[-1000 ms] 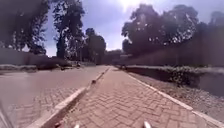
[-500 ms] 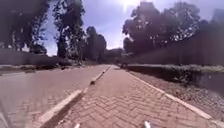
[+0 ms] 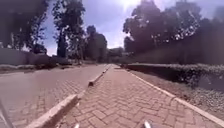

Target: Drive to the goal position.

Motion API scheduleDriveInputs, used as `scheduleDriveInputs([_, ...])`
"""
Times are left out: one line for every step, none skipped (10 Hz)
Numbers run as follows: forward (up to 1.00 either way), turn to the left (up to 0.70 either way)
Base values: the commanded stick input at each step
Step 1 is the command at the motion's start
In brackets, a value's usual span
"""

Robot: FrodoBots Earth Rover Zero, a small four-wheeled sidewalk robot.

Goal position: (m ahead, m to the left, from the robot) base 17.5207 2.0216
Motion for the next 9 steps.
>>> scheduleDriveInputs([0.70,0.00])
scheduleDriveInputs([0.70,0.00])
scheduleDriveInputs([0.70,0.00])
scheduleDriveInputs([0.70,0.00])
scheduleDriveInputs([0.70,0.00])
scheduleDriveInputs([0.70,0.00])
scheduleDriveInputs([0.70,0.00])
scheduleDriveInputs([0.70,0.00])
scheduleDriveInputs([0.70,0.00])
